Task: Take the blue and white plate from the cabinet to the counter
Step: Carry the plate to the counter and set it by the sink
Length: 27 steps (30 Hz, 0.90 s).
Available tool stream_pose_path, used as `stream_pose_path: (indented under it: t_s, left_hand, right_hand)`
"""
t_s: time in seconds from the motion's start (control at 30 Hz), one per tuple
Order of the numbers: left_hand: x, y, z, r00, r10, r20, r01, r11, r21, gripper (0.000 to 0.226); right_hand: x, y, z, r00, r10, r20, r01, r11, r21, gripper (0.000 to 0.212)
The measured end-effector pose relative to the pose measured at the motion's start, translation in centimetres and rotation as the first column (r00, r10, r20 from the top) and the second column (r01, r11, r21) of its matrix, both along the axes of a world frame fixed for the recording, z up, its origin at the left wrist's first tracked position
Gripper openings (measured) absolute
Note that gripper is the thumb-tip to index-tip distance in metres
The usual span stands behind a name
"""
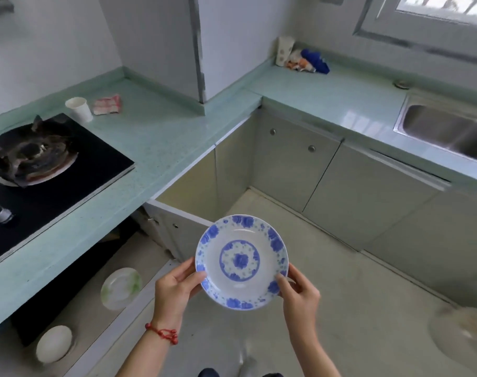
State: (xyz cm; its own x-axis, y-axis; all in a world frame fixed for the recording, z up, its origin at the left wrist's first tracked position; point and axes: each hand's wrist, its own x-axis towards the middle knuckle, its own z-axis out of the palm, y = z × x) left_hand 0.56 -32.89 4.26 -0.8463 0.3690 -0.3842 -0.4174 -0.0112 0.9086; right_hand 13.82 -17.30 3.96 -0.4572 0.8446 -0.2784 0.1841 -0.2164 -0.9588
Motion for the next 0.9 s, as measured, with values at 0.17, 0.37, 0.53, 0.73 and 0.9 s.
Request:
stream_pose_path:
  t_s: [0.17,0.37,0.53,0.73,0.9]
  left_hand:
    - [1.1,5.0,-0.5,0.988,-0.151,0.013,0.151,0.989,-0.008,0.031]
    - [2.9,11.0,-0.3,0.96,-0.279,0.013,0.279,0.96,0.004,0.035]
    - [3.9,15.3,-0.2,0.949,-0.315,0.009,0.315,0.949,0.013,0.037]
    - [4.0,20.5,0.1,0.935,-0.355,0.017,0.355,0.935,0.03,0.038]
    - [2.5,26.2,0.3,0.92,-0.391,0.015,0.39,0.92,0.049,0.037]
  right_hand:
    - [3.4,2.6,0.4,0.984,-0.179,-0.011,0.179,0.984,-0.027,0.034]
    - [7.0,6.3,0.6,0.952,-0.305,0.0,0.305,0.952,-0.028,0.032]
    - [8.2,9.6,1.4,0.938,-0.346,-0.019,0.346,0.938,-0.012,0.036]
    - [8.7,14.3,2.0,0.927,-0.374,-0.015,0.374,0.928,0.001,0.042]
    - [7.8,19.1,2.0,0.91,-0.412,-0.037,0.413,0.911,0.008,0.038]
